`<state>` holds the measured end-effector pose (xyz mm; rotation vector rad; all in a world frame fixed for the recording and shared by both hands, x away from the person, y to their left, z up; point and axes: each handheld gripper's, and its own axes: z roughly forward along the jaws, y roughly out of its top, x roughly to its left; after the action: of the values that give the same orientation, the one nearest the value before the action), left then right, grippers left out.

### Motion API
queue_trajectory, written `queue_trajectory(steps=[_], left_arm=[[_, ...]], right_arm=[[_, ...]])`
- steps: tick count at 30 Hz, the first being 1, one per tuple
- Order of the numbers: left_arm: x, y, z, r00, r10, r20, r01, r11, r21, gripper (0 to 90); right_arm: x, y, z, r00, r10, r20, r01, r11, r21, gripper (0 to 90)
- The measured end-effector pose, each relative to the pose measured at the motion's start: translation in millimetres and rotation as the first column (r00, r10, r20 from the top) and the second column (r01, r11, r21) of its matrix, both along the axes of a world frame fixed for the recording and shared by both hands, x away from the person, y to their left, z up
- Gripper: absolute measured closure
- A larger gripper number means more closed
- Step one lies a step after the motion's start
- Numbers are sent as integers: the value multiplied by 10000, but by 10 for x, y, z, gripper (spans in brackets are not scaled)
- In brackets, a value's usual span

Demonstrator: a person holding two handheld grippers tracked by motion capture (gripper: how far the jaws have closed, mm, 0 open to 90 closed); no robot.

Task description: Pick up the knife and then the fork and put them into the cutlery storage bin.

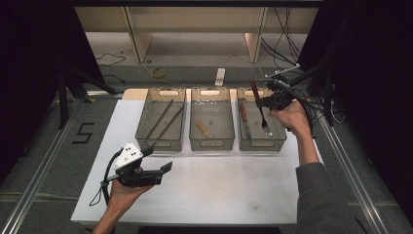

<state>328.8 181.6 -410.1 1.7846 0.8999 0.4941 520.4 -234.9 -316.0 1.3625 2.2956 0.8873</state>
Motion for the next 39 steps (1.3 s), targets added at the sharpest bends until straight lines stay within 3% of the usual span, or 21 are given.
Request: queue_trajectory(steps=[18,28,39], left_arm=[[-2,-3,0,10000,11,-3,-11,10000,-12,155],[-6,4,2,10000,8,8,-8,10000,2,155],[-7,2,1,10000,11,1,-11,10000,21,155]], right_arm=[[221,-13,-83,9972,-739,63,738,9972,88,774],[299,-10,-342,9933,-1108,-332,1109,9938,13,773],[308,-46,-528,9876,-1458,-584,1452,9893,-144,772]])
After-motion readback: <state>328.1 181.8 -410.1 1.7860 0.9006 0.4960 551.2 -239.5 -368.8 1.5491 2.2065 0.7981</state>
